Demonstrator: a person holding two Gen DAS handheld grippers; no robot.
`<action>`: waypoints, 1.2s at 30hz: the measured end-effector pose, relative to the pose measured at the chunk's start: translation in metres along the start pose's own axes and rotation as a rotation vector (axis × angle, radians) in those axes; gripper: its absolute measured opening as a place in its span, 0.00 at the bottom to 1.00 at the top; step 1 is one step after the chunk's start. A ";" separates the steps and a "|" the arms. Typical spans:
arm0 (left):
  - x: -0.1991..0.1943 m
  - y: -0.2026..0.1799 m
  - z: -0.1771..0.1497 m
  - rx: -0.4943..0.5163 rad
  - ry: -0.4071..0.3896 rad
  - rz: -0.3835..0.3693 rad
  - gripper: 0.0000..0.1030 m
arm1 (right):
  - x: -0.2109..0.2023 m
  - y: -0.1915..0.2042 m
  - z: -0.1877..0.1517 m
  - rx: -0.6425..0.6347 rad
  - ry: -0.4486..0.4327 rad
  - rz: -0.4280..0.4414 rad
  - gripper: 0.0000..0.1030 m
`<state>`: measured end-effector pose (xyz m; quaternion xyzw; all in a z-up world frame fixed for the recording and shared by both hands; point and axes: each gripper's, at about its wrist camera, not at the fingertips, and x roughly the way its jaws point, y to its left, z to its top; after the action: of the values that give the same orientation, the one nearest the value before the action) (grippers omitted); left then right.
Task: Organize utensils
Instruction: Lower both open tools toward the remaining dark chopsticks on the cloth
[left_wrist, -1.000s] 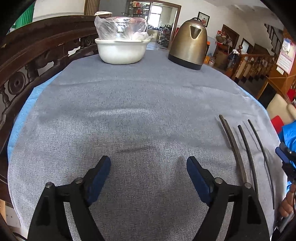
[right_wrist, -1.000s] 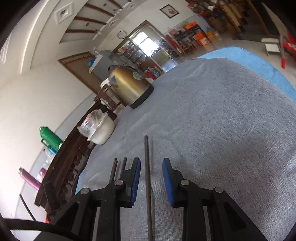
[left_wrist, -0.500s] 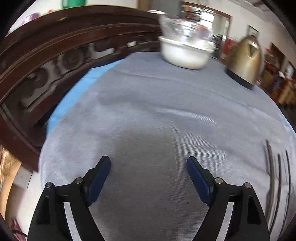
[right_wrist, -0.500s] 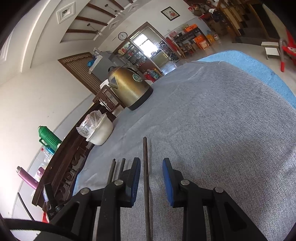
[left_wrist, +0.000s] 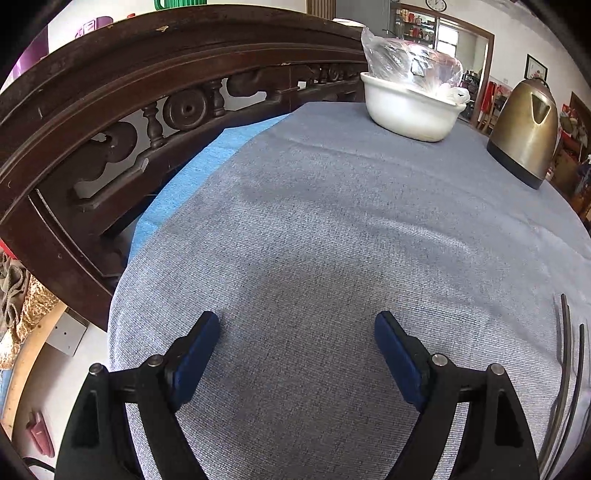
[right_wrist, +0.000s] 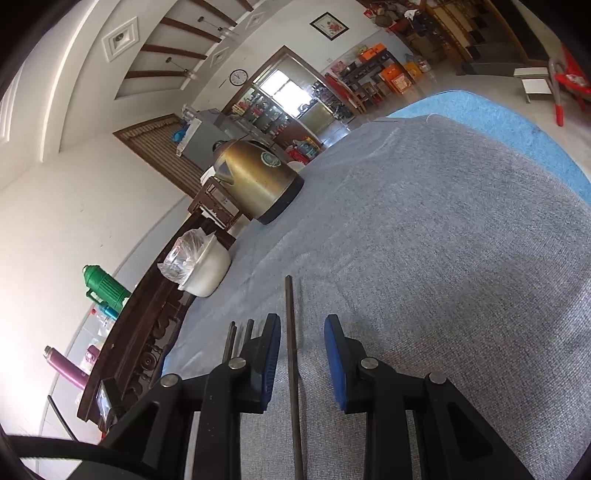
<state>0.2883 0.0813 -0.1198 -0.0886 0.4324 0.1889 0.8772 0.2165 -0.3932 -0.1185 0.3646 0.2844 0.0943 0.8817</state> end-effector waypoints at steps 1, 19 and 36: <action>-0.001 0.000 -0.001 -0.001 0.000 0.005 0.85 | 0.000 0.000 0.000 0.000 0.004 0.003 0.28; -0.007 -0.003 -0.004 0.006 -0.019 0.117 0.86 | 0.007 -0.015 0.001 0.103 0.059 0.074 0.28; -0.014 0.014 -0.006 -0.089 -0.042 0.183 0.86 | 0.015 -0.011 -0.001 0.086 0.102 0.106 0.28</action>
<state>0.2706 0.0884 -0.1127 -0.0837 0.4114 0.2891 0.8603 0.2278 -0.3947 -0.1331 0.4114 0.3131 0.1471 0.8433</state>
